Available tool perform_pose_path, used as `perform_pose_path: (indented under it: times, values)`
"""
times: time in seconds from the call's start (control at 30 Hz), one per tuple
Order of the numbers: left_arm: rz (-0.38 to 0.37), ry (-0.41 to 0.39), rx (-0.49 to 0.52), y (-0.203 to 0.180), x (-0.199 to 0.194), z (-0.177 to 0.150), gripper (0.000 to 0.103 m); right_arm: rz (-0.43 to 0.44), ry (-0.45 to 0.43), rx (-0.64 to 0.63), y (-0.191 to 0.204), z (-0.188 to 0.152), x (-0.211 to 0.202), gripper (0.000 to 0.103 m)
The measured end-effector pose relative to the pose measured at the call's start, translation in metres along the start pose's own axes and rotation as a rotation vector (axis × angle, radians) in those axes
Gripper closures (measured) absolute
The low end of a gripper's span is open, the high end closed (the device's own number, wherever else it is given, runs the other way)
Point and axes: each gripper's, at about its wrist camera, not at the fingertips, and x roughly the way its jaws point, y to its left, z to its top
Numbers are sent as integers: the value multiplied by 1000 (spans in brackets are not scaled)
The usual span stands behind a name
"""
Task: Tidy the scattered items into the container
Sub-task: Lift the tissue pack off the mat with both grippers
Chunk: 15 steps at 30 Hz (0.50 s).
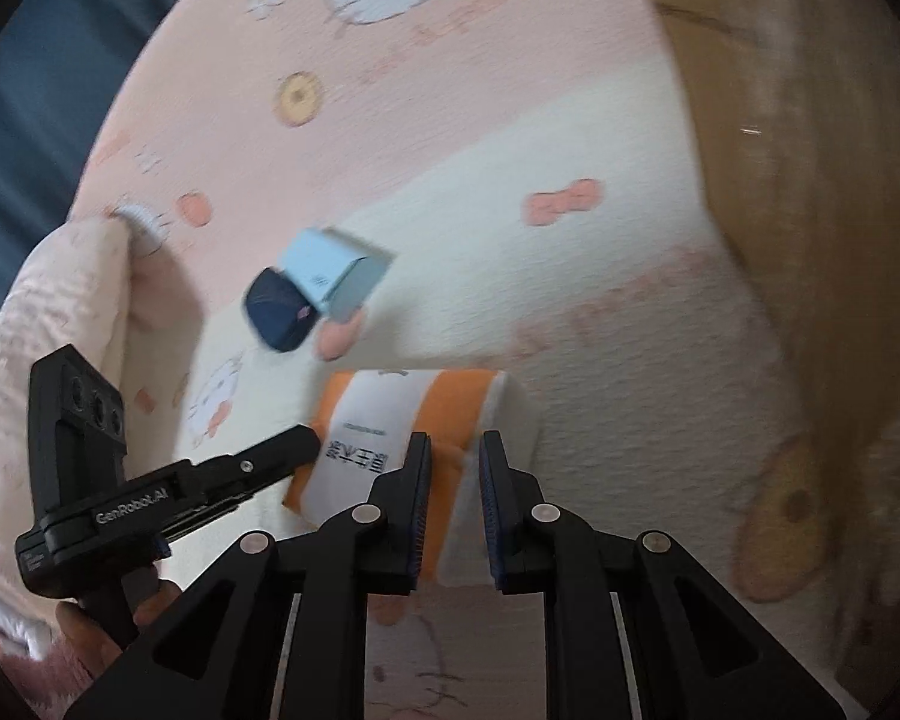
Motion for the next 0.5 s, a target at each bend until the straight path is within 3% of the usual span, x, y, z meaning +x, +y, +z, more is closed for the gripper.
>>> perform_pose_path:
  times: [0.1, 0.17, 0.37, 0.5]
  values:
    - [-8, 24, 11, -4, 2, -1, 82, -4, 19, -3, -1, -3, 1, 71]
    - [-37, 60, 9, -5, 3, -1, 75, -8, 19, 20, -2, -6, 3, 62]
    - [-85, 82, -21, -2, 1, -1, 61, 2, 23, 49, -6, -7, 8, 60]
    - [-45, 93, -13, -5, 10, -3, 58, 4, 16, 54, -6, -8, 8, 60]
